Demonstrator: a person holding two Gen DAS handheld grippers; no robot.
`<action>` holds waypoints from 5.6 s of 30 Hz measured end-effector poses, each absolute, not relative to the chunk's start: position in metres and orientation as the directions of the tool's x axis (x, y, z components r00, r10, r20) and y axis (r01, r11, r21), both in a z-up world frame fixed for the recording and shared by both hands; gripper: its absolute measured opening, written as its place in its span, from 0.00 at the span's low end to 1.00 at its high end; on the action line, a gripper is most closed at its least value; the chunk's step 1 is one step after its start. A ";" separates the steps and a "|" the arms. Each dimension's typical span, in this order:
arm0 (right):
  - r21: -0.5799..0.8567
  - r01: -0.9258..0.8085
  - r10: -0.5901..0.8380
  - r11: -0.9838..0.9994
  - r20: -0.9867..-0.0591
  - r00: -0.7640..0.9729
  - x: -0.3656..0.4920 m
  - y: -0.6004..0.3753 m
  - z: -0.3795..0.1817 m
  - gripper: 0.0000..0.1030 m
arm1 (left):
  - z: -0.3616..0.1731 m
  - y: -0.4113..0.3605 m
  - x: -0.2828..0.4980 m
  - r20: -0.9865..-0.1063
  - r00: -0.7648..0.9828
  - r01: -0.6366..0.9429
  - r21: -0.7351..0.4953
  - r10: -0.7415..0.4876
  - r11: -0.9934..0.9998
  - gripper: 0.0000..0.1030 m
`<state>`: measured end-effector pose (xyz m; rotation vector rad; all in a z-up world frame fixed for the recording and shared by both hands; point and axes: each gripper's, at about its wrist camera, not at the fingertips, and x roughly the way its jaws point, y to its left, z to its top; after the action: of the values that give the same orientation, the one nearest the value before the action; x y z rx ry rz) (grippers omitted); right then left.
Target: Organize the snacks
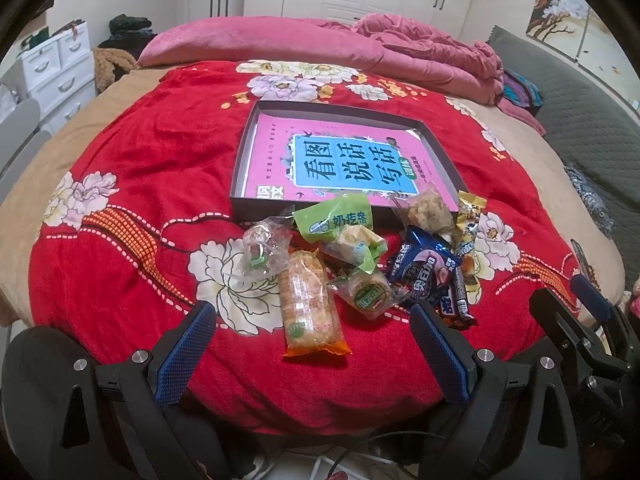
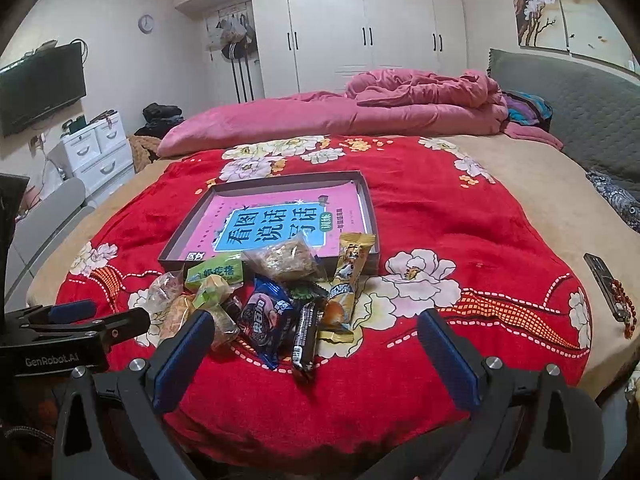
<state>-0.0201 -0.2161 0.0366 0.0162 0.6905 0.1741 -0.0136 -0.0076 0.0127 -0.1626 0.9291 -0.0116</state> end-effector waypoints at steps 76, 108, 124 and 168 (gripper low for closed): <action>0.222 -0.212 0.295 0.952 -0.853 0.430 0.060 -0.199 -0.051 0.20 | -0.076 0.005 0.054 -0.902 0.367 -0.112 -0.285 -0.227 0.952 0.41; 0.337 -0.189 0.378 0.922 -0.688 0.620 0.052 -0.243 -0.001 0.18 | -0.018 0.032 0.032 -0.795 0.519 -0.070 -0.407 -0.315 0.911 0.33; 0.358 -0.254 0.432 0.898 -0.619 0.656 0.076 -0.237 0.012 0.18 | 0.014 0.057 0.068 -0.724 0.618 -0.085 -0.448 -0.305 0.890 0.33; 0.336 -0.213 0.389 0.917 -0.646 0.656 0.192 -0.236 -0.007 0.18 | -0.029 0.041 0.160 -0.795 0.581 -0.147 -0.314 -0.176 0.938 0.33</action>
<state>0.1923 -0.2362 -0.0071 0.2404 0.7849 0.3449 0.1599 0.0413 -0.0290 -0.3681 0.9571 -0.0172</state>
